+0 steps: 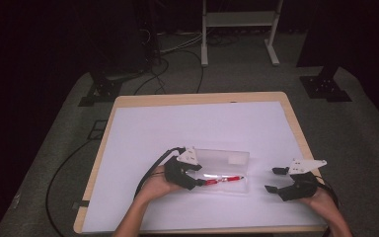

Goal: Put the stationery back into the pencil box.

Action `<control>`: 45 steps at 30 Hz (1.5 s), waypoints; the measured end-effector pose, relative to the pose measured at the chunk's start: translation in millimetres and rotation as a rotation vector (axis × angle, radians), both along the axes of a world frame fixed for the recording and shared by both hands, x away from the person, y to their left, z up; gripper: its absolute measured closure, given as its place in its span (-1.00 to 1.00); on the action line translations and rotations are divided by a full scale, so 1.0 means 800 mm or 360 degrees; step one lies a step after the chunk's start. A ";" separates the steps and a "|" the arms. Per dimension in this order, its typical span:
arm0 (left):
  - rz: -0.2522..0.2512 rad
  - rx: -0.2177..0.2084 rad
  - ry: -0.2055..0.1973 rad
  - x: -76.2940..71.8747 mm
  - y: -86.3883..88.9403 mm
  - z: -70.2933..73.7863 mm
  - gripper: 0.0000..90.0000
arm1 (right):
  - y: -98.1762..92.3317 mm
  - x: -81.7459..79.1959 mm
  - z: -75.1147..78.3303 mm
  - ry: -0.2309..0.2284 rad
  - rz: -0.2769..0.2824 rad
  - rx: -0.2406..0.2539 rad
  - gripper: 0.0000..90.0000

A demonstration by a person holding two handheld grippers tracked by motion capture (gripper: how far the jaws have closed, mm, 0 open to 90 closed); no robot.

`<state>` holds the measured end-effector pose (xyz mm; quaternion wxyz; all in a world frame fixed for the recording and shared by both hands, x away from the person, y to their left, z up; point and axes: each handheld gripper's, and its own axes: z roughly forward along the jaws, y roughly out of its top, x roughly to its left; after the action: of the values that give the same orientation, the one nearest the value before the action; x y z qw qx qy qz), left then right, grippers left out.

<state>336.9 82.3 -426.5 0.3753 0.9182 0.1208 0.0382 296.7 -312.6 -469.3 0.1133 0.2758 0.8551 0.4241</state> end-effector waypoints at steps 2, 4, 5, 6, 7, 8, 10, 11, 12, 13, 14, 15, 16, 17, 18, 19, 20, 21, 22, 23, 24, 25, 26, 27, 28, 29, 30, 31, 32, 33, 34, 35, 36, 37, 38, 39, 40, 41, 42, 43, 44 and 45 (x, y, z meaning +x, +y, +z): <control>0.0009 -0.0006 0.0002 -0.001 0.004 0.000 -0.06 | 0.000 0.000 0.000 -0.0002 0.0000 0.0001 -0.45; 0.0018 -0.0011 0.0003 -0.002 0.008 -0.001 -0.06 | 0.000 0.000 0.000 -0.0004 -0.0001 0.0000 -0.45; 0.0023 -0.0016 0.0005 -0.003 0.009 -0.001 -0.06 | -0.001 0.000 0.000 -0.0003 -0.0003 0.0001 -0.45; 0.0025 -0.0020 0.0003 -0.003 0.011 -0.001 -0.06 | -0.001 0.000 0.000 0.0001 -0.0006 0.0001 -0.45; 0.0024 -0.0010 0.0002 -0.004 0.013 -0.001 -0.06 | -0.001 0.000 0.000 -0.0001 -0.0004 0.0000 -0.45; 0.0033 -0.0019 0.0002 -0.005 0.014 -0.002 -0.07 | -0.001 0.000 0.000 0.0001 -0.0004 -0.0001 -0.45; 0.0030 -0.0022 -0.0001 -0.006 0.017 -0.001 -0.07 | 0.000 0.001 0.000 0.0001 -0.0001 -0.0005 -0.46; 0.0030 -0.0024 -0.0003 -0.007 0.019 0.000 -0.07 | 0.000 0.000 0.000 0.0002 0.0000 -0.0008 -0.46; 0.0029 -0.0025 -0.0012 -0.007 0.021 0.000 -0.07 | 0.001 0.000 0.000 0.0002 0.0000 -0.0008 -0.46; 0.0038 -0.0034 -0.0010 -0.009 0.021 0.001 -0.07 | 0.000 0.000 0.000 0.0001 -0.0001 -0.0008 -0.46; 0.0035 -0.0033 -0.0006 -0.009 0.023 0.001 -0.07 | 0.000 0.000 0.000 -0.0001 -0.0001 -0.0007 -0.46; 0.0034 -0.0029 -0.0014 -0.010 0.024 0.002 -0.07 | 0.000 0.000 0.000 -0.0001 -0.0001 -0.0007 -0.46; 0.0040 -0.0034 -0.0014 -0.011 0.024 0.002 -0.07 | 0.000 0.000 0.000 -0.0002 -0.0002 -0.0004 -0.46; 0.0035 -0.0028 -0.0017 -0.011 0.025 0.003 -0.06 | 0.000 0.000 0.000 -0.0002 -0.0003 -0.0004 -0.46; 0.0028 -0.0020 -0.0022 -0.012 0.027 0.003 -0.06 | 0.000 0.000 0.000 -0.0002 -0.0003 -0.0004 -0.46; 0.0036 -0.0020 -0.0023 -0.012 0.028 0.003 -0.06 | 0.000 0.000 0.000 -0.0002 -0.0002 -0.0005 -0.46; 0.0034 -0.0011 -0.0024 -0.012 0.030 0.003 -0.06 | 0.000 0.000 0.000 -0.0003 -0.0002 -0.0004 -0.46; 0.0046 -0.0020 -0.0021 -0.013 0.031 0.003 -0.06 | 0.000 0.000 0.000 -0.0001 -0.0003 -0.0003 -0.46; 0.0050 -0.0021 -0.0024 -0.013 0.033 0.003 -0.06 | 0.000 0.000 0.000 0.0000 -0.0004 -0.0002 -0.46; 0.0055 -0.0024 -0.0025 -0.013 0.036 0.003 -0.06 | 0.000 0.000 0.000 -0.0002 -0.0002 -0.0002 -0.46; 0.0055 -0.0028 -0.0023 -0.013 0.037 0.002 -0.06 | 0.000 0.001 0.000 0.0000 -0.0002 -0.0002 -0.46; 0.0059 -0.0023 -0.0022 -0.013 0.038 0.001 -0.06 | 0.000 0.001 -0.001 0.0000 0.0000 -0.0002 -0.46; 0.0061 -0.0019 -0.0019 -0.012 0.040 0.001 -0.06 | 0.000 0.001 -0.001 0.0005 -0.0002 -0.0005 -0.46; 0.0069 -0.0024 -0.0010 -0.012 0.041 0.000 -0.07 | 0.000 0.001 -0.001 0.0007 -0.0002 -0.0005 -0.46; 0.0071 -0.0026 -0.0012 -0.013 0.043 -0.001 -0.07 | 0.000 0.001 -0.001 0.0009 -0.0004 -0.0006 -0.46; 0.0075 -0.0027 -0.0012 -0.013 0.045 -0.001 -0.07 | 0.001 0.001 -0.001 0.0007 -0.0003 -0.0007 -0.46; 0.0079 -0.0032 -0.0012 -0.014 0.047 -0.001 -0.08 | 0.001 0.001 -0.001 0.0006 -0.0002 -0.0007 -0.46; 0.0078 -0.0032 -0.0013 -0.014 0.049 0.000 -0.09 | 0.001 0.001 -0.001 0.0008 -0.0004 -0.0009 -0.46; 0.0082 -0.0036 -0.0017 -0.014 0.050 -0.001 -0.09 | 0.001 0.001 -0.001 0.0010 -0.0004 -0.0013 -0.46; 0.0089 -0.0040 -0.0022 -0.015 0.052 0.000 -0.10 | 0.001 0.001 -0.002 0.0010 -0.0003 -0.0015 -0.46; 0.0094 -0.0039 -0.0022 -0.014 0.055 0.000 -0.11 | 0.001 0.001 -0.002 0.0011 -0.0003 -0.0016 -0.46; 0.0102 -0.0049 -0.0016 -0.015 0.058 0.000 -0.12 | 0.001 0.001 -0.002 0.0015 -0.0004 -0.0017 -0.46; 0.0110 -0.0063 -0.0015 -0.015 0.061 0.000 -0.12 | 0.002 0.001 -0.002 0.0017 -0.0004 -0.0019 -0.46; 0.0114 -0.0059 -0.0021 -0.014 0.064 0.001 -0.13 | 0.002 0.001 -0.002 0.0016 -0.0001 -0.0019 -0.46; 0.0125 -0.0062 -0.0019 -0.015 0.066 0.001 -0.14 | 0.002 0.001 -0.003 0.0017 -0.0001 -0.0020 -0.46; 0.0131 -0.0067 -0.0018 -0.015 0.069 0.001 -0.16 | 0.002 0.002 -0.003 0.0017 0.0000 -0.0020 -0.46; 0.0135 -0.0079 -0.0013 -0.015 0.071 0.002 -0.18 | 0.002 0.002 -0.003 0.0018 -0.0001 -0.0020 -0.46; 0.0138 -0.0085 -0.0013 -0.016 0.073 0.002 -0.19 | 0.002 0.002 -0.003 0.0019 -0.0002 -0.0020 -0.46; 0.0143 -0.0088 -0.0016 -0.017 0.075 0.002 -0.20 | 0.002 0.002 -0.003 0.0021 -0.0002 -0.0023 -0.46; 0.0146 -0.0091 -0.0010 -0.017 0.076 0.002 -0.20 | 0.002 0.002 -0.003 0.0024 -0.0002 -0.0028 -0.46; 0.0150 -0.0090 -0.0012 -0.017 0.078 0.003 -0.21 | 0.002 0.002 -0.003 0.0022 0.0000 -0.0029 -0.46; 0.0157 -0.0091 -0.0013 -0.017 0.080 0.003 -0.22 | 0.003 0.002 -0.004 0.0022 0.0002 -0.0029 -0.46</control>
<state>323.5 145.9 -423.8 0.3995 0.8999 0.1654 0.0570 298.2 -310.6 -472.2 0.1095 0.2771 0.8599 0.4144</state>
